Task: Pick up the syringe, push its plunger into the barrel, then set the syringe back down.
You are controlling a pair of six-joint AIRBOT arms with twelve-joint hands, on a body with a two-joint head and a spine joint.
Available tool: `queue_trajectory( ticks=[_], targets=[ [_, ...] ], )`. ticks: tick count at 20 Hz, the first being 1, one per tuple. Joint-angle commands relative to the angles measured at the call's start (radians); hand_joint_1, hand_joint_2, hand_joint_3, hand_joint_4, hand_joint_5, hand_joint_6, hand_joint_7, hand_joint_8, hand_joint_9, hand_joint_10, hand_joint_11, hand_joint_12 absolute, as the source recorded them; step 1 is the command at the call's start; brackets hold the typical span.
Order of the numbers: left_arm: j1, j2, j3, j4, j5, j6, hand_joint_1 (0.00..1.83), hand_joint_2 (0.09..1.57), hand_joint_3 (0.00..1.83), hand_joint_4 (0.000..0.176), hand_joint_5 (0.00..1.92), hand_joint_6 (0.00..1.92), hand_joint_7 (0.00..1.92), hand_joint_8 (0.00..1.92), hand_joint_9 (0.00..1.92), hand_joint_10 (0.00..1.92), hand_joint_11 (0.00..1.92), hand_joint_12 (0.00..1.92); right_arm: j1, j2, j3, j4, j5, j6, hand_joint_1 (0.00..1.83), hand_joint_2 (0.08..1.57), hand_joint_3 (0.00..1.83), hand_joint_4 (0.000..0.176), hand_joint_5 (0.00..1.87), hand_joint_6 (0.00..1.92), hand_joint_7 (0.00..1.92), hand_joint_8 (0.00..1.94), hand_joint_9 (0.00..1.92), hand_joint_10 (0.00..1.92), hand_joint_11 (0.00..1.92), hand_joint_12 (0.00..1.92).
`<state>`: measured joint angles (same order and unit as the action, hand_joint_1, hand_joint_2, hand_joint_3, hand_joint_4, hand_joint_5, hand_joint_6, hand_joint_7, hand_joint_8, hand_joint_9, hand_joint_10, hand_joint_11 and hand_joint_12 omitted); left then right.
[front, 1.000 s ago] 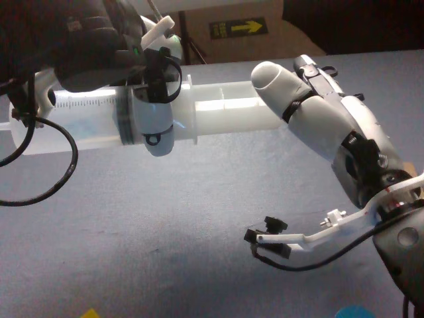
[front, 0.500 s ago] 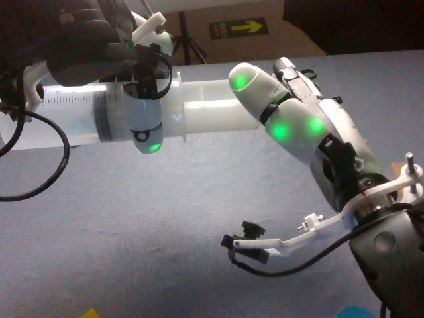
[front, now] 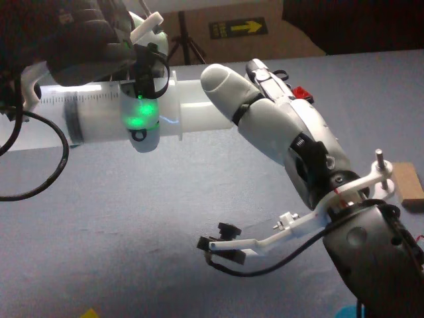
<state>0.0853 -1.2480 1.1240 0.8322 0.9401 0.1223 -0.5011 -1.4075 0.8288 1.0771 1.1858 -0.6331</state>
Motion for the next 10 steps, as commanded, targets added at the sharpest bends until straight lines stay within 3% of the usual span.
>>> queue_trajectory(
  ticks=[1, 4, 10],
  targets=[
    [-0.02, -0.012, -0.004, 0.056, -0.11, -0.027, 1.34, 1.22, 0.0, 0.0, 0.81, 1.08, 0.74, 1.41, 0.72, 1.61, 0.56, 1.62, 0.021, -0.022, -0.007, -0.163, -0.057, 0.005, 0.3, 0.93, 0.0, 0.0, 0.02, 0.0, 0.02, 0.0, 0.04, 0.0, 0.0, 0.27],
    [-0.02, -0.012, -0.004, 0.056, -0.11, -0.027, 1.35, 1.21, 0.0, 0.0, 0.84, 1.01, 0.74, 1.41, 0.72, 1.62, 0.54, 1.66, 0.037, -0.037, 0.0, -0.164, -0.082, -0.003, 0.31, 0.92, 0.0, 0.0, 0.02, 0.0, 0.02, 0.0, 0.04, 0.0, 0.0, 0.27],
    [-0.021, -0.011, -0.004, 0.056, -0.11, -0.027, 1.34, 1.23, 0.0, 0.0, 0.79, 1.11, 0.72, 1.43, 0.69, 1.61, 0.57, 1.65, 0.058, -0.065, 0.005, -0.17, -0.127, -0.014, 0.3, 0.93, 0.0, 0.0, 0.03, 0.0, 0.03, 0.0, 0.04, 0.0, 0.0, 0.29]
  ],
)
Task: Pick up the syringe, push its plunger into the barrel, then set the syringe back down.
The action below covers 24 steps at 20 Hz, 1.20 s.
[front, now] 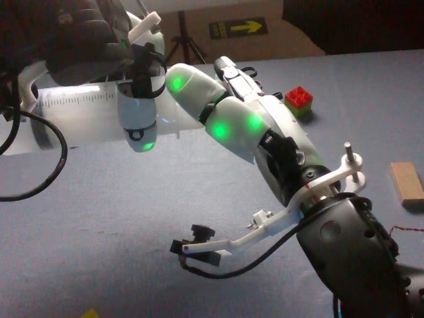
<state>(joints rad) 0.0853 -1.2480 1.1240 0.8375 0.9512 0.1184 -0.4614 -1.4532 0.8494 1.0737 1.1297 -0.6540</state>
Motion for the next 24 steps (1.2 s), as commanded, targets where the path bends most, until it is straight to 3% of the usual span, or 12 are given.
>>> queue_trajectory(
  ticks=[1, 17, 18, 21, 24],
  targets=[
    [-0.02, -0.011, -0.005, 0.05, -0.121, -0.023, 1.34, 1.23, 0.0, 0.0, 0.79, 1.11, 0.72, 1.43, 0.69, 1.61, 0.57, 1.65, 0.019, -0.022, -0.015, -0.167, -0.075, 0.006, 0.3, 0.93, 0.0, 0.0, 0.03, 0.0, 0.03, 0.0, 0.04, 0.0, 0.0, 0.29],
    [-0.022, -0.01, -0.007, 0.05, -0.124, -0.023, 1.34, 1.22, 0.0, 0.0, 0.78, 1.15, 0.73, 1.4, 0.71, 1.58, 0.58, 1.61, 0.028, -0.043, -0.019, -0.172, -0.079, 0.0, 0.35, 0.92, 0.0, 0.0, 0.04, 0.0, 0.03, 0.0, 0.04, 0.0, 0.0, 0.26],
    [-0.022, -0.01, -0.007, 0.05, -0.124, -0.023, 1.34, 1.21, 0.0, 0.0, 0.81, 1.07, 0.76, 1.36, 0.75, 1.57, 0.62, 1.6, 0.025, -0.036, -0.021, -0.178, -0.068, 0.0, 0.34, 0.92, 0.0, 0.0, 0.02, 0.0, 0.02, 0.0, 0.03, 0.0, 0.0, 0.22],
    [-0.02, -0.01, -0.009, 0.051, -0.124, -0.023, 1.34, 1.22, 0.0, 0.0, 0.76, 1.17, 0.73, 1.39, 0.73, 1.56, 0.62, 1.56, -0.001, 0.003, -0.038, -0.234, -0.02, 0.0, 0.35, 0.92, 0.0, 0.0, 0.03, 0.0, 0.04, 0.01, 0.05, 0.01, 0.0, 0.25],
    [-0.019, -0.007, -0.013, 0.051, -0.124, -0.016, 1.35, 1.22, 0.0, 0.0, 0.78, 1.14, 0.74, 1.38, 0.73, 1.56, 0.62, 1.57, -0.022, 0.058, -0.056, -0.258, 0.009, 0.0, 0.4, 0.91, 0.0, 0.0, 0.05, 0.0, 0.05, 0.0, 0.05, 0.0, 0.0, 0.26]
  ],
)
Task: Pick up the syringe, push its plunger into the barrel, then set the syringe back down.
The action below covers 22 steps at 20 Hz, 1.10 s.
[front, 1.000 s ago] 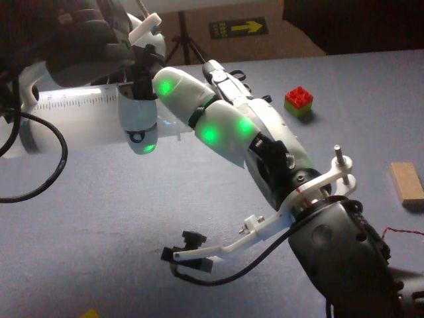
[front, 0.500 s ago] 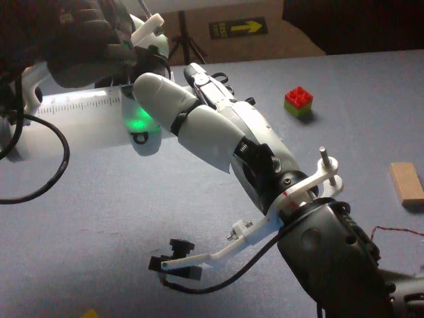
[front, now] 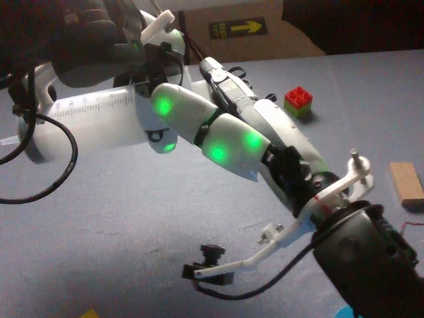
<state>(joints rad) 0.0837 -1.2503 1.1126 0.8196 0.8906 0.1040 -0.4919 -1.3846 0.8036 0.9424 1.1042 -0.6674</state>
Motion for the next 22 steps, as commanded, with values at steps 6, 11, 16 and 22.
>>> queue_trajectory(
  ticks=[6, 11, 16, 22],
  targets=[
    [-0.001, -0.004, -0.029, 0.075, -0.063, -0.002, 1.34, 1.22, 0.0, 0.0, 0.79, 1.13, 0.73, 1.39, 0.71, 1.58, 0.59, 1.59, 0.01, 0.096, -0.043, -0.128, 0.106, -0.029, 0.34, 0.92, 0.0, 0.0, 0.02, 0.0, 0.02, 0.0, 0.03, 0.0, 0.0, 0.26],
    [0.033, -0.004, -0.063, 0.1, -0.063, -0.035, 1.35, 1.21, 0.0, 0.0, 0.8, 1.11, 0.75, 1.36, 0.73, 1.56, 0.64, 1.57, 0.011, 0.191, -0.091, -0.14, 0.111, -0.159, 0.32, 0.93, 0.0, 0.0, 0.02, 0.0, 0.03, 0.0, 0.05, 0.0, 0.0, 0.25],
    [0.068, -0.015, -0.081, 0.124, -0.069, -0.028, 1.35, 1.21, 0.0, 0.0, 0.78, 1.12, 0.76, 1.36, 0.73, 1.56, 0.61, 1.61, -0.015, 0.253, -0.112, -0.145, 0.105, -0.383, 0.33, 0.92, 0.0, 0.0, 0.02, 0.0, 0.03, 0.0, 0.03, 0.0, 0.0, 0.25],
    [0.121, -0.062, -0.089, 0.167, -0.074, -0.088, 1.35, 1.22, 0.0, 0.0, 0.77, 1.16, 0.76, 1.35, 0.73, 1.56, 0.59, 1.61, -0.058, 0.307, -0.128, -0.206, 0.1, -0.529, 0.33, 0.93, 0.0, 0.0, 0.0, 0.0, 0.01, 0.0, 0.03, 0.0, 0.0, 0.23]
  ],
)
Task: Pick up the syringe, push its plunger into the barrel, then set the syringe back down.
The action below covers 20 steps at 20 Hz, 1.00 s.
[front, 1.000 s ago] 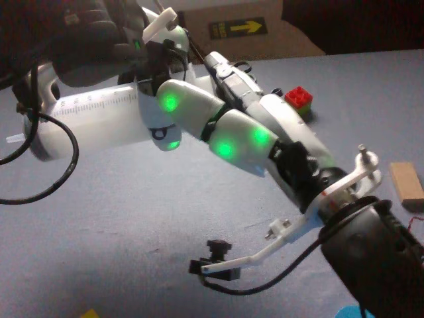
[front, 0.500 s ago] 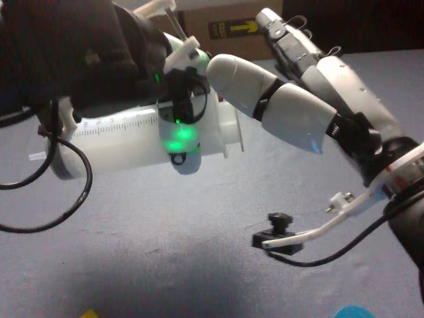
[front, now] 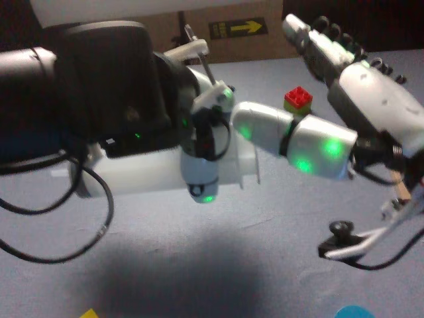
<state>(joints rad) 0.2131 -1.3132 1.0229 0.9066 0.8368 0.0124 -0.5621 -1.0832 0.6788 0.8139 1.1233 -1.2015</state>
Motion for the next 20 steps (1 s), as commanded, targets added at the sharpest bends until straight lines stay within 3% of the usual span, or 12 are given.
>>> queue_trajectory(
  ticks=[1, 6, 13, 18, 20],
  targets=[
    [0.0, -0.007, 0.0, 0.084, -0.02, -0.006, 1.35, 1.22, 0.0, 0.0, 0.77, 1.16, 0.76, 1.35, 0.73, 1.56, 0.59, 1.61, 0.001, 0.011, -0.004, -0.088, 0.082, -0.015, 0.33, 0.93, 0.0, 0.0, 0.0, 0.0, 0.01, 0.0, 0.03, 0.0, 0.0, 0.23],
    [0.034, -0.051, -0.003, 0.127, -0.012, -0.059, 1.34, 1.22, 0.0, 0.0, 0.74, 1.2, 0.74, 1.38, 0.73, 1.56, 0.64, 1.54, -0.023, 0.033, -0.005, -0.088, 0.094, -0.117, 0.33, 0.92, 0.0, 0.0, 0.02, 0.0, 0.02, 0.0, 0.03, 0.0, 0.0, 0.23],
    [0.099, -0.069, 0.005, 0.183, -0.052, -0.14, 1.35, 1.22, 0.0, 0.0, 0.74, 1.19, 0.76, 1.35, 0.75, 1.55, 0.64, 1.55, -0.025, 0.046, -0.019, -0.065, 0.085, -0.108, 0.32, 0.92, 0.0, 0.0, 0.02, 0.0, 0.01, 0.0, 0.03, 0.0, 0.0, 0.25],
    [0.119, -0.073, 0.061, 0.198, -0.115, -0.128, 1.35, 1.2, 0.0, 0.0, 0.76, 1.13, 0.81, 1.29, 0.79, 1.53, 0.62, 1.58, -0.024, 0.046, -0.021, -0.065, 0.086, -0.097, 0.32, 0.92, 0.0, 0.0, 0.02, 0.0, 0.02, 0.0, 0.03, 0.0, 0.0, 0.26],
    [0.129, -0.074, 0.073, 0.198, -0.134, -0.124, 1.35, 1.22, 0.0, 0.0, 0.75, 1.2, 0.75, 1.35, 0.74, 1.55, 0.61, 1.55, -0.023, 0.046, -0.022, -0.069, 0.085, -0.092, 0.29, 0.93, 0.0, 0.0, 0.01, 0.0, 0.02, 0.0, 0.03, 0.0, 0.0, 0.26]
  ],
)
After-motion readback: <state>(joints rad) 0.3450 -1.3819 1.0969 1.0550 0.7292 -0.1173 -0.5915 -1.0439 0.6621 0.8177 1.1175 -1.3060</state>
